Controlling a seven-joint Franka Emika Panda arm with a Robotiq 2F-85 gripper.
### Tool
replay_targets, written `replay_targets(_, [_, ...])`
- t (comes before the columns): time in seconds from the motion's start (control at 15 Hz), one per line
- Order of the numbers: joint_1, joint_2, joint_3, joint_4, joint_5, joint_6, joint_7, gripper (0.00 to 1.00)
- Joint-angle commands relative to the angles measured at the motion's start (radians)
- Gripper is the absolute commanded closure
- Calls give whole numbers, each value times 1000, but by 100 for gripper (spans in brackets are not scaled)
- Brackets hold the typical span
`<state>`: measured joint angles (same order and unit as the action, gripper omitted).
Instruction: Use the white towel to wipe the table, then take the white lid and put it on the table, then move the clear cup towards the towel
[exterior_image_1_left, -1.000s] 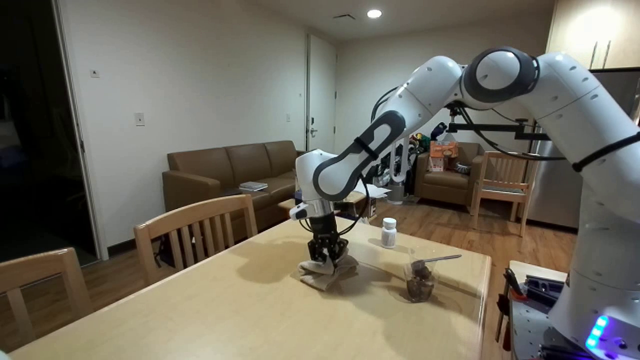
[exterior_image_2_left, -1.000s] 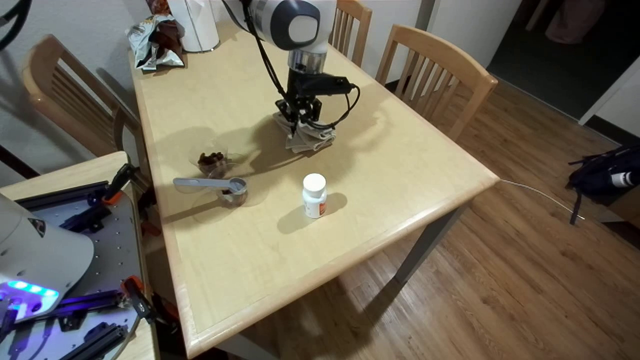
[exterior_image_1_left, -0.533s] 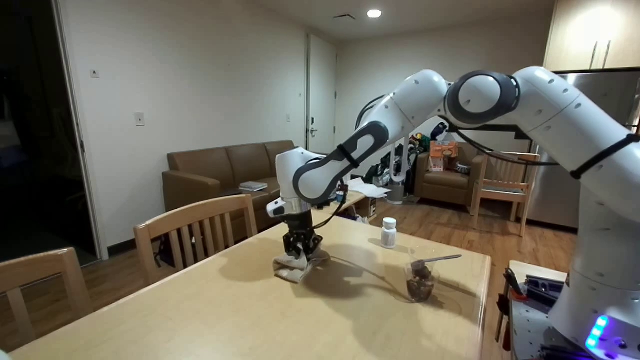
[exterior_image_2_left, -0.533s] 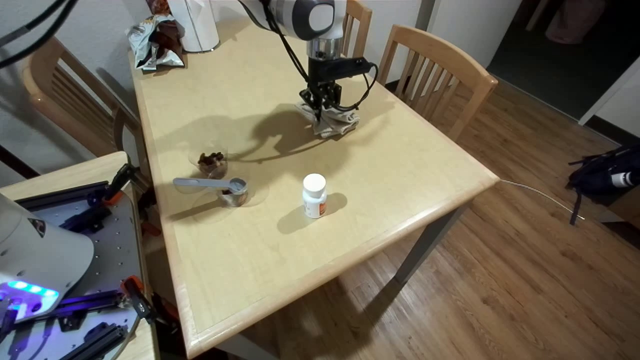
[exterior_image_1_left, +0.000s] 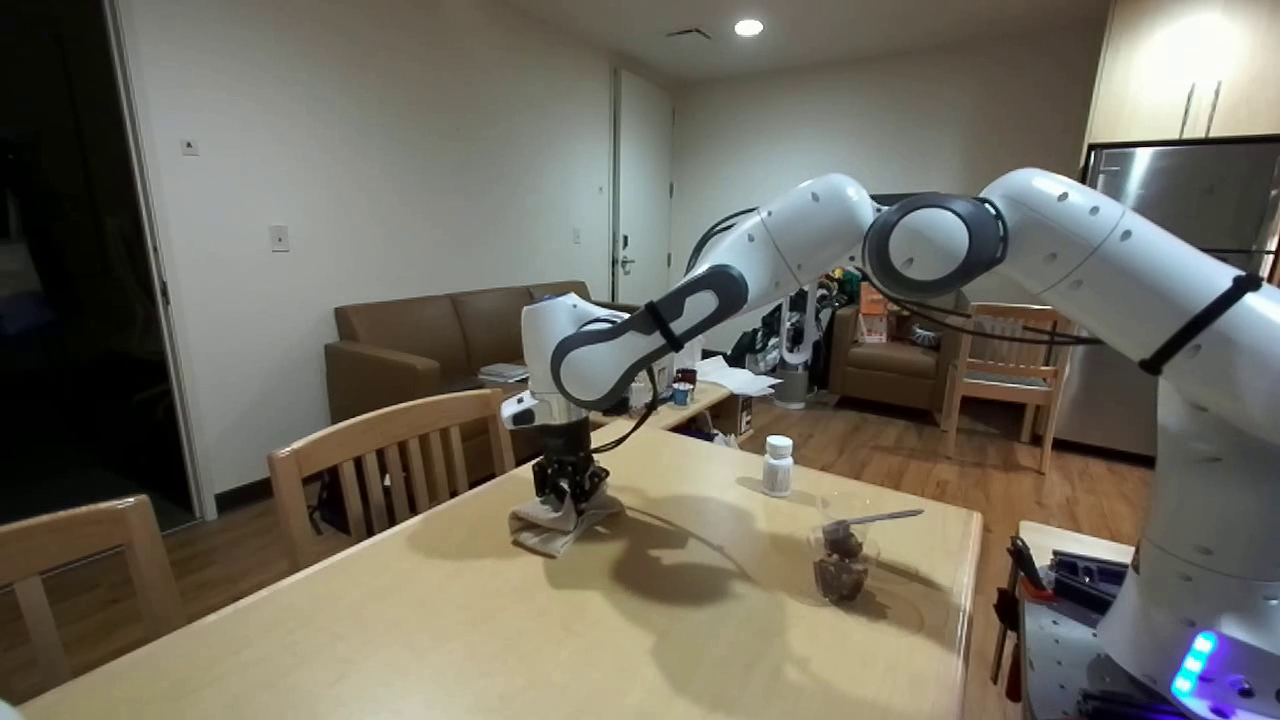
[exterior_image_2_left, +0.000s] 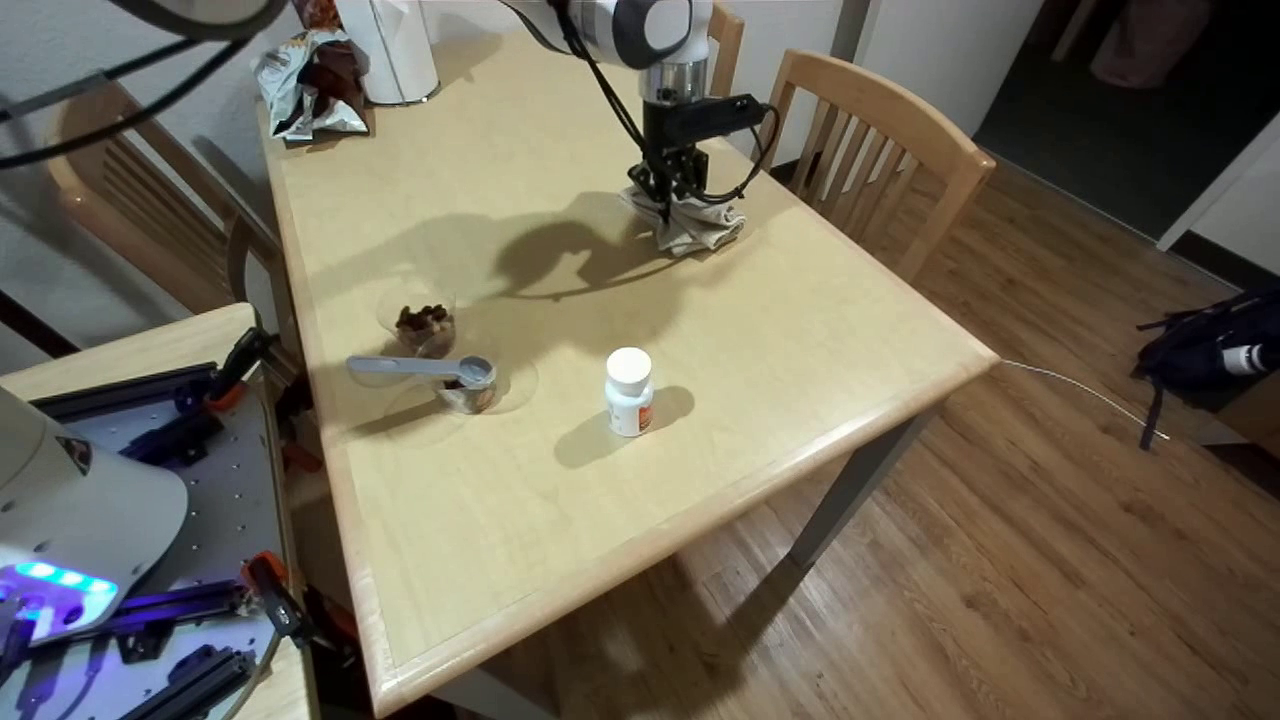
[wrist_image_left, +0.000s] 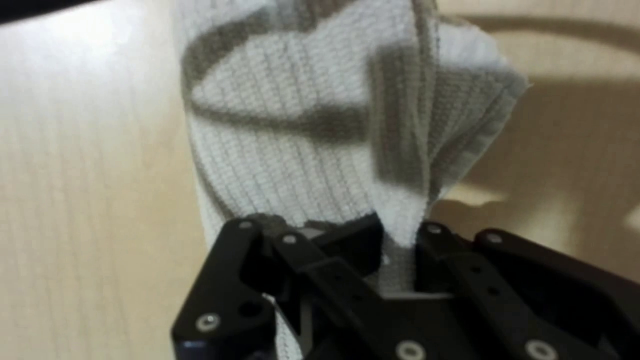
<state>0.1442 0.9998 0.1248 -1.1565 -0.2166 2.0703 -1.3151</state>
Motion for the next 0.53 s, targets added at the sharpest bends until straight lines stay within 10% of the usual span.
replay_targets(0.0, [9,111,-1,142,19,-62,23,97])
replay_targets(0.13, [6,129,8,185,39,-140,17,97])
replay_targets(0.2, [-5,6,-3,-11,12,-56,14,97])
replay_targets(0.47, [-16,-62,0,-184,12,-22,18,97])
